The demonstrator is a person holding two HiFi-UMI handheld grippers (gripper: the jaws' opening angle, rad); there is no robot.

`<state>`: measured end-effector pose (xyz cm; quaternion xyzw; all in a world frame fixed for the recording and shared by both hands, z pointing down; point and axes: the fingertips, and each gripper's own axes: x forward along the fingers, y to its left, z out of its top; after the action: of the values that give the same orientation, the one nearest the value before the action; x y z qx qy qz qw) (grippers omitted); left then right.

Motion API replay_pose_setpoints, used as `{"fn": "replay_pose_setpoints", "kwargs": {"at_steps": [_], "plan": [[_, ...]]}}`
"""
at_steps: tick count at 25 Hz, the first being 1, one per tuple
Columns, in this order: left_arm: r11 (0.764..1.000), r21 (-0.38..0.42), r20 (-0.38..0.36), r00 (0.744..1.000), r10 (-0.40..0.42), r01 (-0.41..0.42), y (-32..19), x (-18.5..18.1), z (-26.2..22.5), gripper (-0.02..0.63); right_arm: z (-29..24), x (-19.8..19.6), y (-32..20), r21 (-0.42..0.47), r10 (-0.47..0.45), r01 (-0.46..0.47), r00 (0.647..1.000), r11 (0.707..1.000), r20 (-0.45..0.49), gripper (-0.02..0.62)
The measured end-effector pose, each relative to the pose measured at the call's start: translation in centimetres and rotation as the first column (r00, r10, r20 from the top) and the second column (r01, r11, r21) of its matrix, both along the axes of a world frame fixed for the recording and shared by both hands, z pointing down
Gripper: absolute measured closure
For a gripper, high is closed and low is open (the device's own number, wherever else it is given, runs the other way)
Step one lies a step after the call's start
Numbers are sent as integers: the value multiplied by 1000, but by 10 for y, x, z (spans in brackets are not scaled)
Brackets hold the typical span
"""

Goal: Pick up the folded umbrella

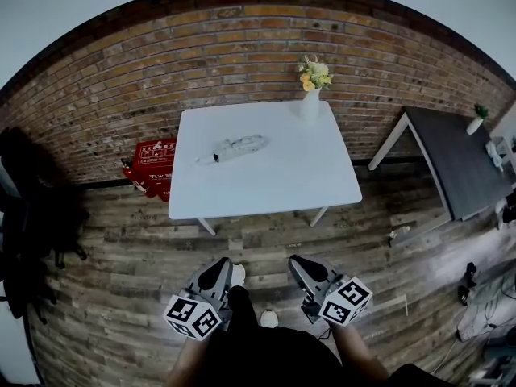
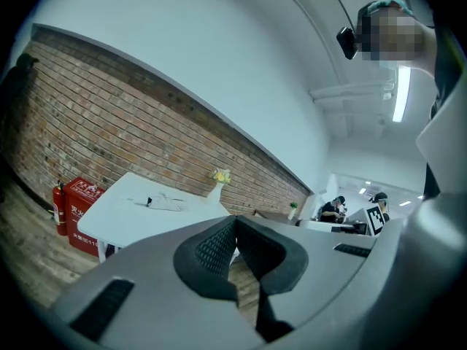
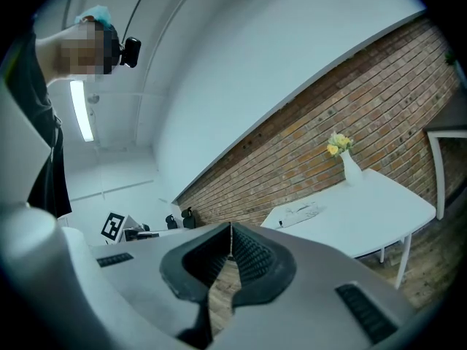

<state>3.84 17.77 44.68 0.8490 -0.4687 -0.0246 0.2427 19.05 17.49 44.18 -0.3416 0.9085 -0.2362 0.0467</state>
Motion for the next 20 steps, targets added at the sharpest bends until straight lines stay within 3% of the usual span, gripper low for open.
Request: {"fn": "replay_pose_setpoints", "kwargs": {"at_steps": [20], "plan": [[993,-10,-4,993,117,-117,-150,-36,6,592,0,-53,-134,-9,52,-52,998,999,-42,572]]}}
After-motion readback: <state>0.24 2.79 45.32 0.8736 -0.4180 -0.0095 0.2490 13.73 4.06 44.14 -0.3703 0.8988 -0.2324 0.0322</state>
